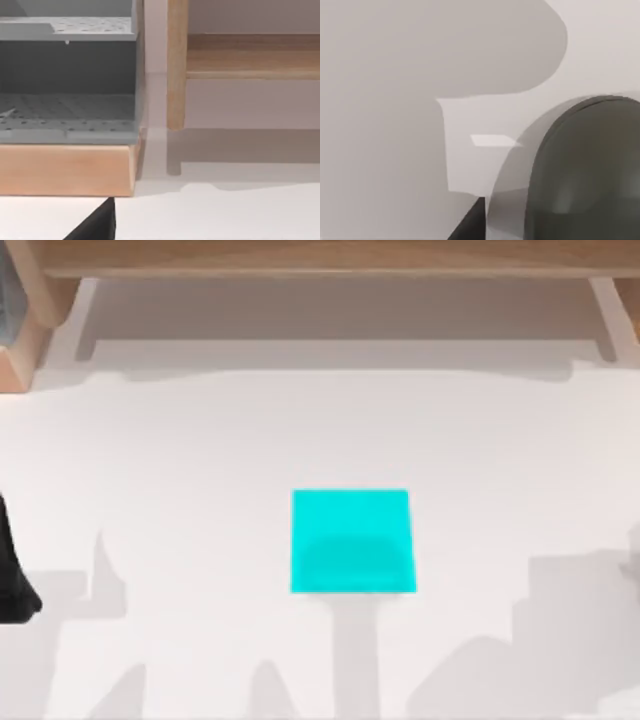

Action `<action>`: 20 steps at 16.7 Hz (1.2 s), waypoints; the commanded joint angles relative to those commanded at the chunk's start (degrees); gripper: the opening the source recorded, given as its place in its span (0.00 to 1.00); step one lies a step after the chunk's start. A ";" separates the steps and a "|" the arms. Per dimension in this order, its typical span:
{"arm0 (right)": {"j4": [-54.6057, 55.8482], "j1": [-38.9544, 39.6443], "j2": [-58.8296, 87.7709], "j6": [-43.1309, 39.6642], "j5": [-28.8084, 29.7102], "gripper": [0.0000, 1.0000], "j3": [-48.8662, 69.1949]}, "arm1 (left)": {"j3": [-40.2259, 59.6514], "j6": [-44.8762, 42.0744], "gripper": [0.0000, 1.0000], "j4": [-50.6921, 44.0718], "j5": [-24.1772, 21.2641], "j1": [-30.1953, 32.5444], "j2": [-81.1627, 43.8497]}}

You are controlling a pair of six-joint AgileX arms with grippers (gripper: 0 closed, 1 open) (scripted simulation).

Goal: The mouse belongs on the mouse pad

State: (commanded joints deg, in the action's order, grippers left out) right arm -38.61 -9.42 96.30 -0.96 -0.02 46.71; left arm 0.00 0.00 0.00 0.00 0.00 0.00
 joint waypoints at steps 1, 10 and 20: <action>-0.77 -0.06 -0.18 0.02 0.00 0.00 0.66 | 0.00 0.00 1.00 0.00 0.00 0.00 0.00; -23.01 -0.21 -8.40 -0.35 -0.02 0.00 13.98 | 0.00 0.00 1.00 0.00 0.00 0.00 0.00; -25.76 2.43 -5.59 -6.20 -0.03 0.00 19.26 | 0.00 0.00 1.00 0.00 0.00 0.00 0.00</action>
State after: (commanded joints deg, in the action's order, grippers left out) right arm -64.37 -7.00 90.71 -7.16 -0.05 65.97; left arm 0.00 0.00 0.00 0.00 0.00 0.00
